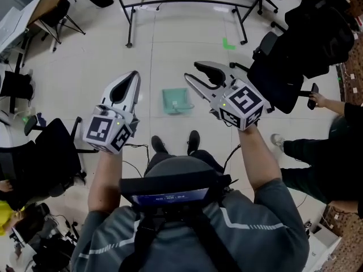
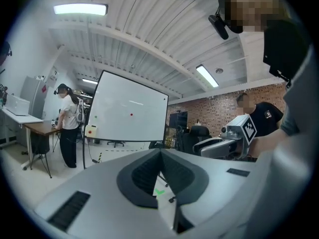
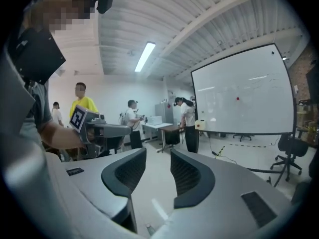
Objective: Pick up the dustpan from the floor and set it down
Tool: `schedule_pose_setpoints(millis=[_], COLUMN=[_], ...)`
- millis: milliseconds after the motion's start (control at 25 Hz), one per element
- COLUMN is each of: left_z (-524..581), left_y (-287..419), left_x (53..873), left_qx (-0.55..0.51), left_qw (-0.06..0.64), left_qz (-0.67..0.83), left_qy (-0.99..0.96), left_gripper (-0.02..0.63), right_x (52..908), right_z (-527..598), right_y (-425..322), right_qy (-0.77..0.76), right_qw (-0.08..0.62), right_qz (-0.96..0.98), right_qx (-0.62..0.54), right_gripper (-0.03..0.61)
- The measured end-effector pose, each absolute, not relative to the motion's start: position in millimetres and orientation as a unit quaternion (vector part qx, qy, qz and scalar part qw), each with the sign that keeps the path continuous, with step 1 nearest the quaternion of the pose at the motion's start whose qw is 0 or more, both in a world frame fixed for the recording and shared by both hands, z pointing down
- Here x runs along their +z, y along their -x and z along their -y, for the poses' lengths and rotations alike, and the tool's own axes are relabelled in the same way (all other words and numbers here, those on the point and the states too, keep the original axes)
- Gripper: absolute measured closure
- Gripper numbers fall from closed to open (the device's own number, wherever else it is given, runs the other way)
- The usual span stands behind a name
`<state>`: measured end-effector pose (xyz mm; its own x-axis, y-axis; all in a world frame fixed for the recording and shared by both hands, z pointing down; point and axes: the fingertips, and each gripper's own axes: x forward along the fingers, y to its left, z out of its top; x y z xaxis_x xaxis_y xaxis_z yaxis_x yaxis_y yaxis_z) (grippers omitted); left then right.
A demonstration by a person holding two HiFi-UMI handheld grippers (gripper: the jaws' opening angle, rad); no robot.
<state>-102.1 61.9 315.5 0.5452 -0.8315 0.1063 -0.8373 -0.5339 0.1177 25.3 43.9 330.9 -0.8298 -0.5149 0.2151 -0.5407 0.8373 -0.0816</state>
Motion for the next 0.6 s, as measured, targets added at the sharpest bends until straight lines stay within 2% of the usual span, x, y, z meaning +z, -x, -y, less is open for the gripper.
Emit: schedule_pose_setpoints(millis=[160,240,520,600], left_z=[-50.1,-49.1,-36.4,-34.4], left_y=[99.8,94.1,74.4,75.5], left_x=[390.6,425.5,548.5,585.9], left_qx=[0.039,0.049,0.082,0.088], left_qw=[0.108,0.126,0.167,0.178], left_qz=[0.471,0.469,0.464,0.463], left_qy=[-0.875,-0.873,-0.866,-0.864], left_gripper=[0.580,0.580,0.580,0.580], right_x=[422.3,467.2,633.7,686.2], right_z=[-34.1,-36.7,-42.3,-46.8], right_y=[-22.5,-22.6,-23.3,-19.9], right_qy=[-0.250,-0.229,-0.140,-0.111], right_qw=[0.150,0.182,0.300,0.335], right_qz=[0.954,0.952,0.940,0.932], right_qx=[0.074,0.086,0.082,0.081], right_gripper=[0.405,0.355,0.353,0.333])
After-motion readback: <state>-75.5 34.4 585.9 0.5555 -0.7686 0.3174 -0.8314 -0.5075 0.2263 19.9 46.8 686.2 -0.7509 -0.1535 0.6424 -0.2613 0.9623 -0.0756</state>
